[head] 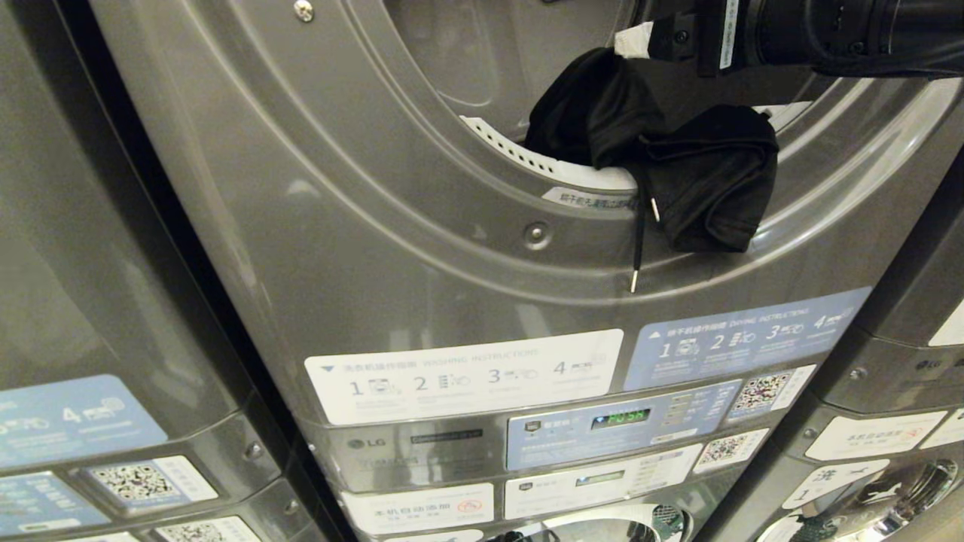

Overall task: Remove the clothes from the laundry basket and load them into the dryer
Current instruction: Put the clothes in the dryer

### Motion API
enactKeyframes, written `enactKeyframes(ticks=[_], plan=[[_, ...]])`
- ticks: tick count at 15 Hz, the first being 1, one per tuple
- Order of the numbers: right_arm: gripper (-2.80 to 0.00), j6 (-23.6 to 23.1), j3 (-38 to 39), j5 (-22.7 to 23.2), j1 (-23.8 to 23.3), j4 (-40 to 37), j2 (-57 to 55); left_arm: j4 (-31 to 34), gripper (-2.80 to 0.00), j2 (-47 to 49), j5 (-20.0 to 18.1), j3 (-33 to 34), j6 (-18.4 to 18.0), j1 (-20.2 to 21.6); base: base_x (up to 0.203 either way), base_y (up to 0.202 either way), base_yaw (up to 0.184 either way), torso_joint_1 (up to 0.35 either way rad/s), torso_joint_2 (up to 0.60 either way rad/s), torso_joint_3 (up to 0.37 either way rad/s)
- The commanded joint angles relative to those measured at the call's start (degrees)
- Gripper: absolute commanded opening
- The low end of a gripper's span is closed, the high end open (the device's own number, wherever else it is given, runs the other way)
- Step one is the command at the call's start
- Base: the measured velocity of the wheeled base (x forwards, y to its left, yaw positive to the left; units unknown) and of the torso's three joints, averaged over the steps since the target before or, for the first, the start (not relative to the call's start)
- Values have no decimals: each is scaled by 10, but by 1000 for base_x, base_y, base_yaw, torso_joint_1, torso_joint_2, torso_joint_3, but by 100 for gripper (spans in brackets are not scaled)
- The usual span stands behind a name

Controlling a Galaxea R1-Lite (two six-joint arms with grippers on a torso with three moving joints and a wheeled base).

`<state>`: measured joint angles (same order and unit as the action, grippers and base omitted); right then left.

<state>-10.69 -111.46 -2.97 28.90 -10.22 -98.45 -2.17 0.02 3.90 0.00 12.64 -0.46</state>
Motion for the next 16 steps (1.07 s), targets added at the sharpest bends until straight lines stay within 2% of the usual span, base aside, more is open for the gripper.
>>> enactKeyframes(ticks=[1,5,8,16], plan=[[0,-1,-1,-1,0,-1,-1,0,-280,0,1,17,0,0,0,0,0,0,0,0],[0,1,14,1,1,-39,46,0,-280,0,0,17,0,0,0,0,0,0,0,0],[0,-1,69,2,3,-40,96,-1,-280,0,0,17,-1,0,0,0,0,0,0,0],[0,-12,347,-2,26,-20,246,-1,-280,0,0,18,1,0,0,0,0,0,0,0]])
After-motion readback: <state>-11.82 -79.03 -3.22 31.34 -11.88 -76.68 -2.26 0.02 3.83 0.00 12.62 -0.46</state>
